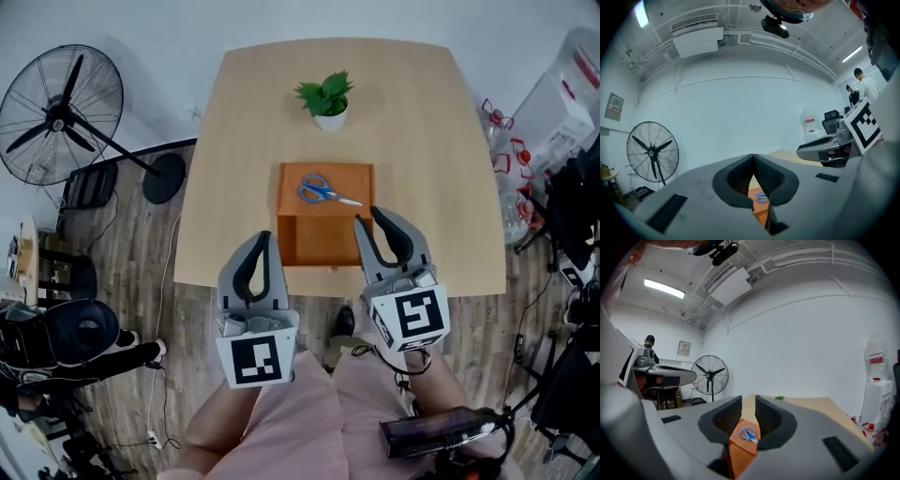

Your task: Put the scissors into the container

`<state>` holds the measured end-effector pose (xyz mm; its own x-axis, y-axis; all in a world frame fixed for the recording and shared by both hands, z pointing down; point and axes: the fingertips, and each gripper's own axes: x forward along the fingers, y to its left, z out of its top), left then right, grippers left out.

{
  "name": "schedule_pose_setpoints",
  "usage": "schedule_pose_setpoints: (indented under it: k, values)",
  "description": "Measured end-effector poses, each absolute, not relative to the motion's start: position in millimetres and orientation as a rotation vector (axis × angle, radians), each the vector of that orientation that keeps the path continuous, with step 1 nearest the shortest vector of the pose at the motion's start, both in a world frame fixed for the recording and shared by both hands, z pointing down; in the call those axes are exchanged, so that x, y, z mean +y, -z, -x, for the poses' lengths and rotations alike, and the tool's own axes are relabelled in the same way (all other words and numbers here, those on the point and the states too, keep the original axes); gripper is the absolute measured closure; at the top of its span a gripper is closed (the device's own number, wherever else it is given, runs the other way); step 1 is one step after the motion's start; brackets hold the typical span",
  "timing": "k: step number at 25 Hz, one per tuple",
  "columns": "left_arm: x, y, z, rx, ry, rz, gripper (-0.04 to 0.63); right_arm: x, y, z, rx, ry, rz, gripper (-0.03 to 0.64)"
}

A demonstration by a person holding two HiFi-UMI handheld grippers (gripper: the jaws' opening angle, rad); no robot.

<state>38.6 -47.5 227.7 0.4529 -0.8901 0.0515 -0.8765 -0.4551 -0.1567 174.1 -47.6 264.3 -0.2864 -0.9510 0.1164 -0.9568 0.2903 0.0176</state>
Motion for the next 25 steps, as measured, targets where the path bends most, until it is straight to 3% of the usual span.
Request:
schedule_pose_setpoints:
  k: [16,25]
  values:
    - [-103.2,-216.7,4.1,1.712,0.058,2.529,0.591,-113.2,-246.8,-131.2,-2.474,0.061,-1.610,0.525]
    - [-146.2,-246.0,15.3,1.721,0.131,2.609,0.591,-148.4,-276.8,-116.4,-2.439,-0.012,-1.512,0.509]
